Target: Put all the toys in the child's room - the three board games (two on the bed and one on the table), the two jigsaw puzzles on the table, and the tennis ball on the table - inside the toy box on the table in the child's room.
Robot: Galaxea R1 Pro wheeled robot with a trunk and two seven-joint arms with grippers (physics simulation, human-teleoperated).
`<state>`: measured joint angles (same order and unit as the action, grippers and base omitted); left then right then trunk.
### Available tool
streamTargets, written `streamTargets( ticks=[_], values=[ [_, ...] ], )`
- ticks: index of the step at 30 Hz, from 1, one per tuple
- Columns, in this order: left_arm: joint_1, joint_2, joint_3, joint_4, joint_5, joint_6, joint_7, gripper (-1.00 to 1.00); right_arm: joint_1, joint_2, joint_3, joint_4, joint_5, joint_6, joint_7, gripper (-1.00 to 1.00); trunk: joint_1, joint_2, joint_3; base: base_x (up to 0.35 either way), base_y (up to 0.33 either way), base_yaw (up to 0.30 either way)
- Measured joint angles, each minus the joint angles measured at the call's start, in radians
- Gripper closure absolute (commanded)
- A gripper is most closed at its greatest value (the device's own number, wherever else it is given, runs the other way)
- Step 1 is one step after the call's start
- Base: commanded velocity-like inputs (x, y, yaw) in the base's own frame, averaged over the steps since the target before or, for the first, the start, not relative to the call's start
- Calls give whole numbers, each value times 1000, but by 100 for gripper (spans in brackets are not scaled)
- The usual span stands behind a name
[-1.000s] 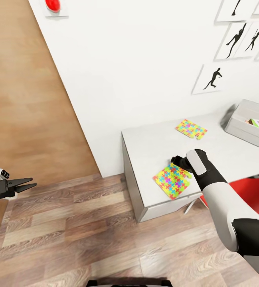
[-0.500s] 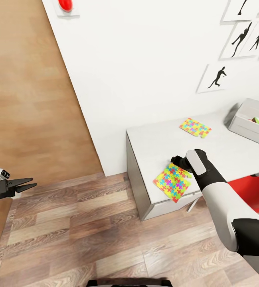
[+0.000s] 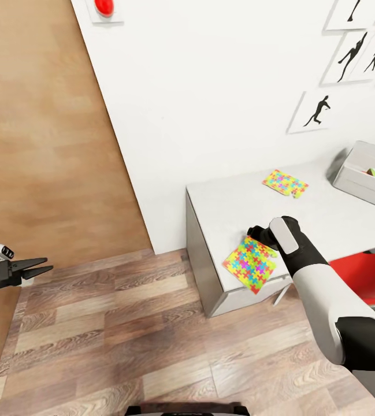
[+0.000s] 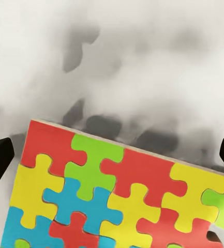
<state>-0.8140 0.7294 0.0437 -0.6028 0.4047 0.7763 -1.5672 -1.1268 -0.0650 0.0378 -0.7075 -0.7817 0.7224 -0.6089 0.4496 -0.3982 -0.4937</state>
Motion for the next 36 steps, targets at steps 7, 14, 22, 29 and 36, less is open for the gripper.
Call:
streamTargets(
  ticks=[7, 14, 22, 29, 36],
  values=[
    [0, 0, 0, 0, 0, 0, 0, -100, 0, 0, 0, 0, 0, 0, 0, -100, 0, 0, 0, -82, 55, 0],
    [0, 0, 0, 0, 0, 0, 0, -100, 0, 0, 0, 0, 0, 0, 0, -100, 0, 0, 0, -52, 47, 0],
    [0, 0, 0, 0, 0, 0, 0, -100, 0, 0, 0, 0, 0, 0, 0, -100, 0, 0, 0, -67, 72, 0],
    [0, 0, 0, 0, 1, 0, 0, -100, 0, 0, 0, 0, 0, 0, 0, -100, 0, 0, 0, -4, 5, 0],
    [0, 0, 0, 0, 1, 0, 0, -100, 0, 0, 0, 0, 0, 0, 0, -100, 0, 0, 0, 0, 104, 0]
  ],
)
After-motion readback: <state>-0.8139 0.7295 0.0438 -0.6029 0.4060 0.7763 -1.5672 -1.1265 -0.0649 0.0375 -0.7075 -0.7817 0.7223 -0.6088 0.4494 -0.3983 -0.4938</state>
